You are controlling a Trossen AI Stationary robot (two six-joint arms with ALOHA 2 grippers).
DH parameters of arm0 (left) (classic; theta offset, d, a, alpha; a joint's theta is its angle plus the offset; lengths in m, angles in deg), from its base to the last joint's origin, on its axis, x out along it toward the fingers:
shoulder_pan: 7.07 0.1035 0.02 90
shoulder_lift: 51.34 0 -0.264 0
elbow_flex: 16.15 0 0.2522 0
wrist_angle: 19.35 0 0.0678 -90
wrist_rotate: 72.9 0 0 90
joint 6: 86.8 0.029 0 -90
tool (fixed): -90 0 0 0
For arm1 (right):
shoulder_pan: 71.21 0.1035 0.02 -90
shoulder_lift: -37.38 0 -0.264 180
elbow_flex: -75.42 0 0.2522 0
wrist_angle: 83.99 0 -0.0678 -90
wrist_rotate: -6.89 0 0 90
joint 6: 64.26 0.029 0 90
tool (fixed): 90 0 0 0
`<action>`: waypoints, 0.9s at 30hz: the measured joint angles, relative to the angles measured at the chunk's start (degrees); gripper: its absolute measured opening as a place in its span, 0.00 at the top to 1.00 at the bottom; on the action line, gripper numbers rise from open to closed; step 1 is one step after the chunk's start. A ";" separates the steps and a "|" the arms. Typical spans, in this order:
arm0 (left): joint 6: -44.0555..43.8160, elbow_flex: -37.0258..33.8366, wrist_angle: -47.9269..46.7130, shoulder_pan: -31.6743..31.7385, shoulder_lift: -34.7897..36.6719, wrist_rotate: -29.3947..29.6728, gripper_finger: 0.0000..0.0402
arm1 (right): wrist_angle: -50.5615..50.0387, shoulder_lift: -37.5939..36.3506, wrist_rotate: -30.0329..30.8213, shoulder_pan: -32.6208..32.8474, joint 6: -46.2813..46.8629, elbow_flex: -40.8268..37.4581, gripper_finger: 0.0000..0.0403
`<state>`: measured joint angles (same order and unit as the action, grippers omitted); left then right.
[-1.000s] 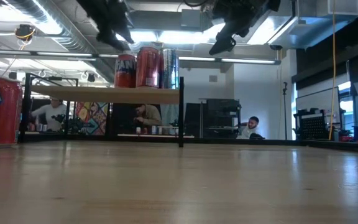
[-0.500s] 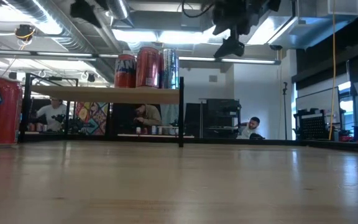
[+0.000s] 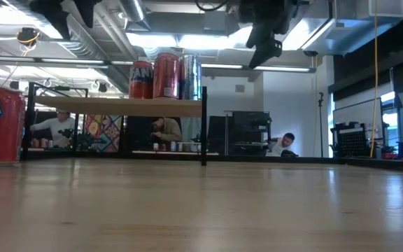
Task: Place canned beverage on shelf
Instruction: Put the red soda can on the shelf aligned with the other red soda can
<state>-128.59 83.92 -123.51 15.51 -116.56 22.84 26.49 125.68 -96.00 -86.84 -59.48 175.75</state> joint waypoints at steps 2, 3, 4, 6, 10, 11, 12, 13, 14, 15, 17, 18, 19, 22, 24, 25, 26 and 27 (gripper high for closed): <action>-4.77 -0.85 0.47 -1.35 0.08 0.43 0.14 | -2.26 0.00 -0.07 0.43 0.53 0.00 0.17; -6.96 -1.49 0.34 -2.17 0.00 0.38 0.14 | -3.95 0.00 -0.11 0.46 0.65 0.00 0.17; -8.67 -2.34 0.47 -2.88 -0.03 0.22 0.14 | -5.85 0.00 -0.01 0.43 0.47 0.00 0.17; -11.05 -4.99 0.40 -4.13 0.02 -0.38 0.14 | -10.05 0.00 0.49 0.39 -1.67 0.00 0.17; -14.50 -11.36 0.36 -6.00 0.05 -2.61 0.14 | -12.02 -1.24 0.38 0.23 -6.40 -3.28 0.17; -14.65 -12.73 0.37 -6.36 0.14 -3.66 0.14 | -10.93 -1.92 0.33 0.24 -6.69 -4.76 0.17; -14.67 -14.11 0.34 -6.83 0.20 -4.80 0.14 | -9.72 -2.54 0.09 0.24 -6.76 -6.26 0.17; -14.71 -15.36 0.31 -7.35 0.21 -6.11 0.14 | -8.74 -3.03 -0.07 0.24 -6.74 -7.60 0.17; -14.93 -16.73 0.35 -8.02 0.19 -7.26 0.14 | -7.76 -3.63 -0.14 0.24 -6.68 -9.14 0.17; -15.21 -17.97 0.38 -8.71 0.19 -8.31 0.14 | -6.93 -3.98 -0.15 0.24 -6.62 -10.64 0.17; -16.21 -20.15 0.42 -10.05 0.47 -9.68 0.14 | -5.12 -4.61 -0.86 0.30 -5.79 -13.16 0.17; -16.53 -21.10 0.38 -10.56 0.69 -9.98 0.14 | -4.04 -4.82 -1.90 0.30 -4.97 -14.41 0.17; -16.62 -22.09 0.36 -11.00 0.93 -9.93 0.14 | -3.22 -4.93 -2.91 0.28 -4.24 -15.44 0.17; -16.48 -24.23 0.41 -11.82 0.89 -9.59 0.14 | -2.26 -4.94 -4.30 0.26 -3.58 -17.50 0.17; -16.33 -25.36 0.83 -11.92 0.91 -8.09 0.14 | -1.30 -4.97 -4.59 0.26 -3.37 -18.13 0.17; -16.32 -26.05 1.34 -11.88 0.91 -7.29 0.14 | -0.64 -4.98 -4.64 0.26 -2.92 -18.26 0.17; -16.32 -26.66 1.86 -11.85 0.89 -6.88 0.14 | -0.02 -4.98 -4.64 0.26 -2.18 -18.32 0.17; -16.27 -27.33 2.06 -11.83 0.89 -6.95 0.14 | 0.50 -4.98 -4.63 0.26 -1.82 -18.32 0.17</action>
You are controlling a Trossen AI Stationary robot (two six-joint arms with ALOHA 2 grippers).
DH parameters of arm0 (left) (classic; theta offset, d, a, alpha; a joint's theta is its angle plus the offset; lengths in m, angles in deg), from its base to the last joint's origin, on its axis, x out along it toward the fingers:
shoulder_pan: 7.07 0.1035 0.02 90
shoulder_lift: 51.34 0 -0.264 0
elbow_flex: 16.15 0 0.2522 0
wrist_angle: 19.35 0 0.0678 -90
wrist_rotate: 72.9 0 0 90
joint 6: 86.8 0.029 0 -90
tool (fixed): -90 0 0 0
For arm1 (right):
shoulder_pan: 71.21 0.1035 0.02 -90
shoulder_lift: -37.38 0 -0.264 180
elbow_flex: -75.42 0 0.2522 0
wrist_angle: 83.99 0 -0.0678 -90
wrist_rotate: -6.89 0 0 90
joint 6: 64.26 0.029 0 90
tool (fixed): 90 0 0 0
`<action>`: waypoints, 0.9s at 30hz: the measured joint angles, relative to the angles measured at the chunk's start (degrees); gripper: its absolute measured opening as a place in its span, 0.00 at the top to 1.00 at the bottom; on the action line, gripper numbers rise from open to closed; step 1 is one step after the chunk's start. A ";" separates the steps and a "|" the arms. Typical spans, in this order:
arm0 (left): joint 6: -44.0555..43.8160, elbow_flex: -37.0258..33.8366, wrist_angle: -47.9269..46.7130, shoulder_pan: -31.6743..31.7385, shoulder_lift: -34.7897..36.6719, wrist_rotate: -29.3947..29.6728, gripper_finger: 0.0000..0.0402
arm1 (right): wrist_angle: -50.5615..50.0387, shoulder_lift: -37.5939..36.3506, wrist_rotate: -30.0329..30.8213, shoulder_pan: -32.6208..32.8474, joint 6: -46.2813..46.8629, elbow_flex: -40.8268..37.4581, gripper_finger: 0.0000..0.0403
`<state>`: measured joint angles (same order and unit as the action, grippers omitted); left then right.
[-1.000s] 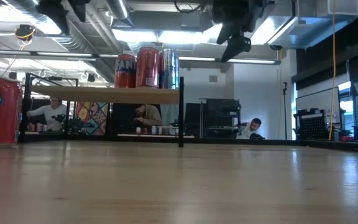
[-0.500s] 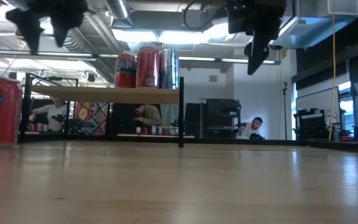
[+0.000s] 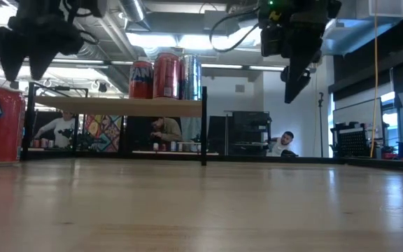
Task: Place canned beverage on shelf
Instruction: Put the red soda can on the shelf aligned with the other red soda can
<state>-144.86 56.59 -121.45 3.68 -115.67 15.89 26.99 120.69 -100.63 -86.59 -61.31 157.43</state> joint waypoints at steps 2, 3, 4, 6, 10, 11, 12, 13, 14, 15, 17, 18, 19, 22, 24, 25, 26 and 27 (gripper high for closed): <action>0.15 -1.54 -0.10 -0.06 0.00 -0.48 0.14 | 0.98 -0.02 -0.08 0.00 0.42 0.00 0.17; 0.15 -2.48 -0.10 -0.05 0.02 -0.45 0.14 | 1.39 -0.01 -0.08 0.00 0.74 0.00 0.17; 0.19 -3.36 0.03 -0.04 0.00 -0.47 0.14 | 1.74 0.00 -0.08 0.02 1.12 0.00 0.17; 1.24 -4.86 0.50 0.00 0.01 -1.25 0.14 | 2.28 -0.01 -0.08 0.04 1.76 0.00 0.17; 2.70 -7.58 3.44 -0.04 0.00 -3.38 0.14 | 3.09 0.00 -0.08 0.02 2.69 0.00 0.17; 2.83 -8.19 3.81 -0.04 0.00 -3.51 0.14 | 3.12 0.00 -0.09 0.02 2.70 0.00 0.17; 2.97 -8.71 3.97 -0.04 0.00 -3.48 0.14 | 3.14 -0.01 -0.08 0.02 2.70 0.00 0.17; 3.08 -9.28 3.98 -0.04 0.01 -3.33 0.14 | 3.18 0.00 -0.08 0.02 2.70 0.00 0.17; 3.01 -9.74 4.00 -0.04 0.00 -2.94 0.14 | 3.29 0.00 -0.08 0.03 2.70 0.00 0.17; 2.91 -10.16 4.11 -0.05 0.01 -2.83 0.14 | 3.47 0.00 -0.09 0.02 2.70 0.00 0.17; 2.89 -11.02 4.28 -0.09 0.00 -3.12 0.14 | 3.84 0.00 -0.09 0.02 2.70 0.00 0.17; 2.99 -11.30 4.61 -0.09 0.00 -3.28 0.14 | 3.97 0.00 -0.10 0.02 2.70 0.00 0.17; 3.08 -11.60 4.99 -0.09 0.00 -3.44 0.14 | 4.24 0.00 -0.10 0.02 2.70 0.00 0.17; 3.08 -12.29 6.41 -0.09 0.00 -4.37 0.14 | 5.02 0.00 -0.10 0.02 2.70 0.00 0.17; 2.74 -12.60 6.98 -0.09 0.00 -4.64 0.15 | 5.49 0.00 -0.10 0.02 2.72 0.00 0.17; 2.27 -12.76 7.02 -0.07 0.00 -4.79 0.16 | 5.64 0.00 -0.10 0.02 2.72 0.00 0.17; 1.61 -12.95 7.02 -0.07 0.00 -4.93 0.17 | 5.73 0.00 -0.10 0.02 2.72 0.00 0.17; 1.13 -13.10 7.02 -0.07 0.00 -5.14 0.19 | 5.76 0.00 -0.10 0.02 2.71 0.00 0.17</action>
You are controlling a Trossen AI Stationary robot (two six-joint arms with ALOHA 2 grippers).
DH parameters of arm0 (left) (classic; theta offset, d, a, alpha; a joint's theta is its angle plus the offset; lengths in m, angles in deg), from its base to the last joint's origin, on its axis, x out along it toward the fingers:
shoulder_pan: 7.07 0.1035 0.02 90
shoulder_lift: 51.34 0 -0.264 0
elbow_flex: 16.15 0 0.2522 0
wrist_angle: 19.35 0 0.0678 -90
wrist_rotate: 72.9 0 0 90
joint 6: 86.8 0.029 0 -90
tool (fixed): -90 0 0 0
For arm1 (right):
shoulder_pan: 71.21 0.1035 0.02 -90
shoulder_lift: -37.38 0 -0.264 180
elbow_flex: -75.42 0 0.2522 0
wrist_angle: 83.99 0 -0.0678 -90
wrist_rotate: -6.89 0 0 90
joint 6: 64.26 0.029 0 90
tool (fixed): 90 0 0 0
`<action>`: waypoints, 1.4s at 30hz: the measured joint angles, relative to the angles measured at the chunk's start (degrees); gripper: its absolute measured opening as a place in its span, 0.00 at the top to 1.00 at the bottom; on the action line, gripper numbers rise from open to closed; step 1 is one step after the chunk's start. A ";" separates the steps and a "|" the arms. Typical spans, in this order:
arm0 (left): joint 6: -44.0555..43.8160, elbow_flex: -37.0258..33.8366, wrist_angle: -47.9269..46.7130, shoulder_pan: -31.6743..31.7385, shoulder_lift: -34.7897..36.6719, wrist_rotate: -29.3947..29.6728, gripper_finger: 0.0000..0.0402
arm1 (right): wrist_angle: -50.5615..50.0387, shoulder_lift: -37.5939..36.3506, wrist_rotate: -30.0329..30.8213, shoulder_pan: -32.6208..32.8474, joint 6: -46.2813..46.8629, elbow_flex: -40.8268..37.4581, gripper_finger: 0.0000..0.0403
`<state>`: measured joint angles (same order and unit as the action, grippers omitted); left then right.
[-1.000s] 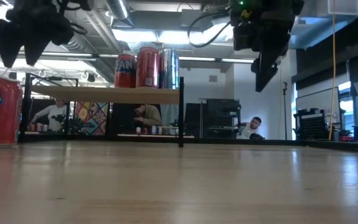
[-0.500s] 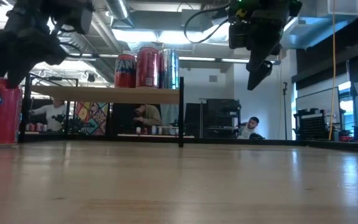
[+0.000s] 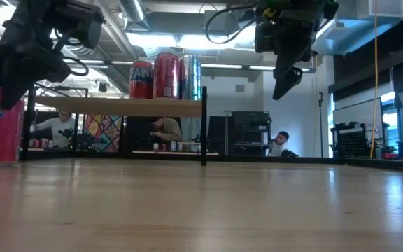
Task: Place canned beverage on shelf
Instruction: Put the red soda can on the shelf aligned with the other red soda can
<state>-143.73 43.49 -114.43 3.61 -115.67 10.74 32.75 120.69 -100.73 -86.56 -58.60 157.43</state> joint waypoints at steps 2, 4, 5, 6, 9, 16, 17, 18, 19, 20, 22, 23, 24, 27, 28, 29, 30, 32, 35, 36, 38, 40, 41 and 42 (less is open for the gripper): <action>-1.22 -0.11 -0.04 0.01 0.00 -0.80 0.23 | 0.06 0.00 0.00 0.00 0.00 0.00 0.17; -2.25 -0.13 -0.04 0.02 0.02 -1.87 0.28 | 0.38 0.00 0.00 0.00 0.00 0.00 0.17; -2.73 -0.13 0.02 0.02 0.02 -2.31 0.30 | 0.46 0.00 0.00 0.00 0.00 0.00 0.17; -3.02 -0.13 0.10 0.02 0.02 -2.59 0.33 | 0.47 0.00 0.00 0.00 -0.01 0.00 0.17; -3.96 0.00 0.15 0.02 0.02 -3.21 0.36 | 0.60 0.00 0.02 -0.02 -0.03 0.02 0.17; -5.55 7.63 -1.87 0.00 -0.09 -2.28 0.36 | 0.60 0.00 0.00 -0.02 -1.15 0.00 0.17; -5.68 9.57 -2.79 0.00 -0.09 -2.07 0.36 | 0.62 0.00 0.02 -0.02 -1.22 0.02 0.17; -5.81 11.50 -3.80 0.00 -0.09 -1.83 0.36 | 0.62 0.00 0.01 -0.02 -1.38 0.01 0.17; -5.96 13.59 -4.92 0.00 -0.09 -1.41 0.36 | 0.62 0.00 0.01 -0.02 -1.53 0.02 0.17; -6.14 15.71 -5.96 0.00 -0.09 -0.90 0.36 | 0.62 0.00 0.00 -0.02 -1.75 0.02 0.17; -7.07 20.00 -7.74 0.00 -0.07 0.22 0.36 | 0.66 0.00 0.02 -0.02 -2.58 0.02 0.17; -7.36 22.15 -8.34 0.00 -0.07 0.83 0.36 | 0.94 0.00 0.01 -0.02 -2.89 0.02 0.17; -7.41 24.02 -8.45 0.01 -0.07 1.42 0.36 | 1.65 0.00 0.00 -0.02 -2.92 0.01 0.17; -7.35 29.27 -7.57 -0.33 -0.56 2.32 0.36 | 4.62 0.00 -1.67 -0.02 -2.95 0.02 0.17; -7.25 30.77 -7.29 -0.73 -1.00 2.84 0.36 | 5.65 0.00 -2.87 -0.02 -2.96 0.02 0.17; -6.98 32.24 -7.11 -1.16 -1.57 3.05 0.36 | 6.87 0.00 -3.83 -0.02 -2.97 0.02 0.17; -6.62 33.59 -6.75 -1.53 -2.19 3.16 0.36 | 8.19 0.00 -4.78 0.00 -2.91 0.02 0.17; -5.31 36.26 -5.23 -2.50 -3.36 3.24 0.36 | 11.06 0.00 -7.10 0.02 -2.38 0.02 0.17; -2.62 39.85 -2.16 -4.07 -5.30 3.71 0.36 | 16.71 -0.11 -10.91 0.46 0.06 0.02 0.17; -1.56 40.87 -1.00 -4.54 -5.95 3.79 0.36 | 19.30 -0.14 -11.76 0.69 0.82 0.02 0.17; 0.61 42.85 1.55 -5.43 -7.24 3.81 0.36 | 24.28 -0.17 -13.66 1.18 2.95 0.24 0.17; 2.75 44.49 4.23 -6.22 -8.13 3.79 0.36 | 28.46 -0.17 -14.64 1.16 4.82 1.04 0.17; 3.80 45.27 5.39 -6.55 -8.56 3.77 0.36 | 31.05 -0.17 -14.89 1.18 5.81 1.58 0.17; 4.91 45.96 6.56 -6.79 -8.86 3.74 0.36 | 33.60 -0.19 -14.63 1.17 6.70 2.06 0.17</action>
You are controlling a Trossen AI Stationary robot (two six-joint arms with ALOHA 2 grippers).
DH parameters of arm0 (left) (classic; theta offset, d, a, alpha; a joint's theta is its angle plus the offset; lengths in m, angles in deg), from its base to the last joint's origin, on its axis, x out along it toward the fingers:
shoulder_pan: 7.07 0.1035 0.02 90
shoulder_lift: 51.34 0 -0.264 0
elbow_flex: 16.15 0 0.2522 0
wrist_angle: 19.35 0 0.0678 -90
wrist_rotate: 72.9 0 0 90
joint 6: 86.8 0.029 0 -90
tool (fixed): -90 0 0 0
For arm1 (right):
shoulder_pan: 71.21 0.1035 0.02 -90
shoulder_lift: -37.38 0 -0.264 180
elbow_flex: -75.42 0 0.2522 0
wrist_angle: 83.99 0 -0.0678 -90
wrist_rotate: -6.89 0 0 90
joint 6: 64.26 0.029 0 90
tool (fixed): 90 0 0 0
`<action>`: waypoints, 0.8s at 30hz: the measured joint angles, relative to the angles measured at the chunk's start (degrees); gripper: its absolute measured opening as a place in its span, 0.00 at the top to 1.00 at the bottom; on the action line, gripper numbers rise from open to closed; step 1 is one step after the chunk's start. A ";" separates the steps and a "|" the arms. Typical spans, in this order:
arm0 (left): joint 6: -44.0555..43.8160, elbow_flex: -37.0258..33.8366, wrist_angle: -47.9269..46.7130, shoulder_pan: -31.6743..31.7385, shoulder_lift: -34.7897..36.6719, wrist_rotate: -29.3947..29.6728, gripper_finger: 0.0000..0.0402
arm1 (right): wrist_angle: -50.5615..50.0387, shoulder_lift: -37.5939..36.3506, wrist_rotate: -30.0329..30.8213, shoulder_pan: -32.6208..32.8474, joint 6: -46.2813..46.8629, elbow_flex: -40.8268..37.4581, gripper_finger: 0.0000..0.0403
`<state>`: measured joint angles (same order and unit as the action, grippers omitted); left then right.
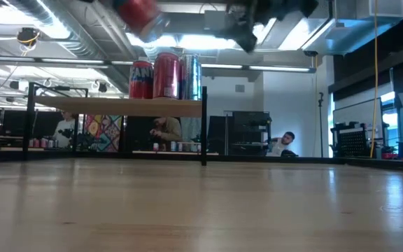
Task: Place canned beverage on shelf
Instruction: Put the red soda can on the shelf aligned with the other red soda can
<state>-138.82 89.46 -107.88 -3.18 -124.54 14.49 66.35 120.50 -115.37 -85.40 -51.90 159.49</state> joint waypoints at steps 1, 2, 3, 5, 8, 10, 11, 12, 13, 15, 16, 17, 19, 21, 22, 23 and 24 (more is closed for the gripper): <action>1.06 0.59 1.35 -0.22 -0.39 0.02 0.36 | 2.49 -0.03 0.81 -0.01 1.13 0.53 0.17; 1.99 1.14 2.67 -0.43 -0.70 0.01 0.36 | 4.62 -0.03 1.87 -0.03 2.06 1.11 0.18; 2.92 1.47 3.97 -0.55 -0.80 -0.05 0.35 | 6.46 -0.03 2.98 -0.03 2.53 1.66 0.20; 4.33 1.80 5.56 -0.62 -0.86 0.02 0.34 | 9.51 -0.03 4.87 -0.03 2.83 2.67 0.25; 5.38 1.82 6.75 -0.62 -0.78 0.44 0.34 | 13.37 -0.01 6.41 -0.01 4.04 3.09 0.39; 6.14 1.82 6.86 -0.62 -0.80 0.86 0.35 | 14.57 0.45 7.63 0.32 5.02 3.09 0.49; 6.57 1.82 6.81 -0.62 -0.80 1.19 0.35 | 14.87 0.78 8.50 0.71 5.07 3.09 0.55; 7.10 1.82 6.87 -0.62 -0.80 1.57 0.35 | 14.94 1.13 9.29 0.95 5.05 3.09 0.61; 7.52 1.82 7.11 -0.62 -0.80 1.97 0.34 | 15.37 1.54 10.47 1.31 5.04 3.07 0.66; 8.44 1.82 8.08 -0.62 -0.80 2.71 0.34 | 17.00 2.48 11.69 2.25 5.18 3.07 0.77; 8.87 1.82 8.69 -0.62 -0.80 3.21 0.34 | 17.54 2.92 11.75 2.68 5.20 3.07 0.81; 9.06 1.82 9.27 -0.62 -0.80 3.70 0.34 | 18.01 3.37 11.73 3.02 5.20 3.07 0.86; 9.17 1.82 10.00 -0.62 -0.80 4.48 0.34 | 18.50 4.10 11.72 3.76 5.20 3.07 0.94; 9.22 1.82 9.91 -0.62 -0.80 4.75 0.35 | 18.66 4.30 11.75 4.21 5.16 3.06 0.98; 9.19 1.82 9.89 -0.62 -0.80 4.85 0.35 | 18.77 4.30 11.72 4.21 5.12 3.05 0.99; 9.18 1.82 10.08 -0.62 -0.80 4.94 0.34 | 18.92 4.28 11.72 4.21 5.05 3.05 0.98; 9.17 1.82 10.30 -0.62 -0.80 4.91 0.34 | 18.93 4.27 11.72 4.21 5.05 3.05 0.97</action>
<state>-129.65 91.28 -97.58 -3.80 -125.34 19.39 85.28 124.78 -103.64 -81.19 -46.85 162.54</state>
